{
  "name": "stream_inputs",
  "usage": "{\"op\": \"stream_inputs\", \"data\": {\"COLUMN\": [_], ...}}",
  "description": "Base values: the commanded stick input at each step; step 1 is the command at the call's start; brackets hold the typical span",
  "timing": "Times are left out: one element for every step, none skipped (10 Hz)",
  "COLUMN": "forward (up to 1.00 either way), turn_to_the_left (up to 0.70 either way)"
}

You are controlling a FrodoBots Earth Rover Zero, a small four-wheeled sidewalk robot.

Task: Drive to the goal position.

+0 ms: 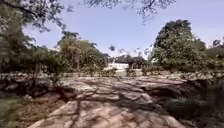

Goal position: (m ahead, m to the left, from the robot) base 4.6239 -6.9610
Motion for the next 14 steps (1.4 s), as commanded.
{"op": "stream_inputs", "data": {"forward": [0.50, 0.50, 0.50, 0.50, 0.50, 0.50, 0.50, 0.50, 0.50, 0.50, 0.50, 0.50, 0.50, 0.50], "turn_to_the_left": [0.00, 0.00, 0.00, 0.00, 0.00, 0.00, 0.00, 0.00, 0.00, 0.00, 0.00, 0.00, 0.00, 0.00]}}
